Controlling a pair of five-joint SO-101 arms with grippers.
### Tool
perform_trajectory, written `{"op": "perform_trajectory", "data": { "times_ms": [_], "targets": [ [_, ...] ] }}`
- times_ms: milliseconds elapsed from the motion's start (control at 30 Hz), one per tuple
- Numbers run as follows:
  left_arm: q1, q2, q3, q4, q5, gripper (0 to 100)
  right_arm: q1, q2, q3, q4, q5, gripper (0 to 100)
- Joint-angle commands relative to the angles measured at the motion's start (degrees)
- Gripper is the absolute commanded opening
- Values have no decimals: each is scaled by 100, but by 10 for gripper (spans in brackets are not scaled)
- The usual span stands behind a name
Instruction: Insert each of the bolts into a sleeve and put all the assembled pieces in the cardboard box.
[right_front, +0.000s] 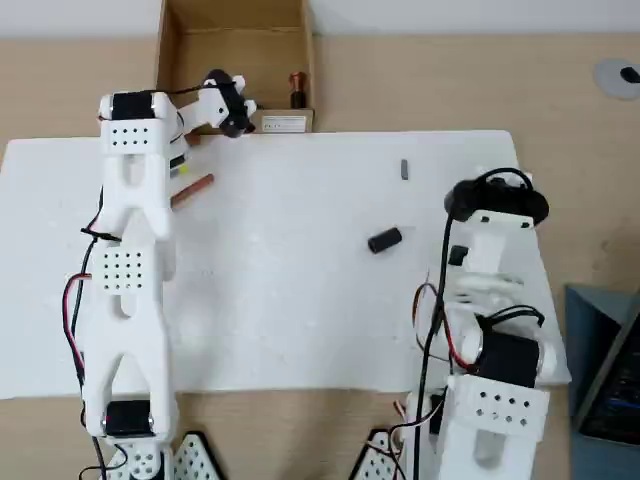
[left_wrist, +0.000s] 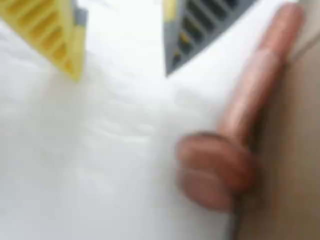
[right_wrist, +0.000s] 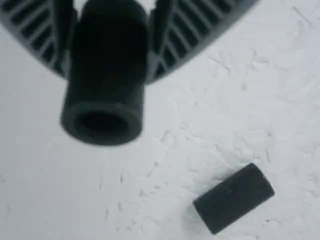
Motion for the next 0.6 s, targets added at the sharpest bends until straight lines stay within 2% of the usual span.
{"op": "perform_trajectory", "data": {
  "times_ms": [0,100,233,567],
  "targets": [
    [-44,-48,53,492,-9,128,22,-84,-22,-97,-35,9],
    [-44,-57,-193,791,0,122,22,-84,-31,-97,-35,9],
    [-44,-57,-580,791,9,94,22,-84,-31,-97,-35,9],
    [-9,-57,-1240,791,62,92,22,-84,-31,-97,-35,9]
  ]
}}
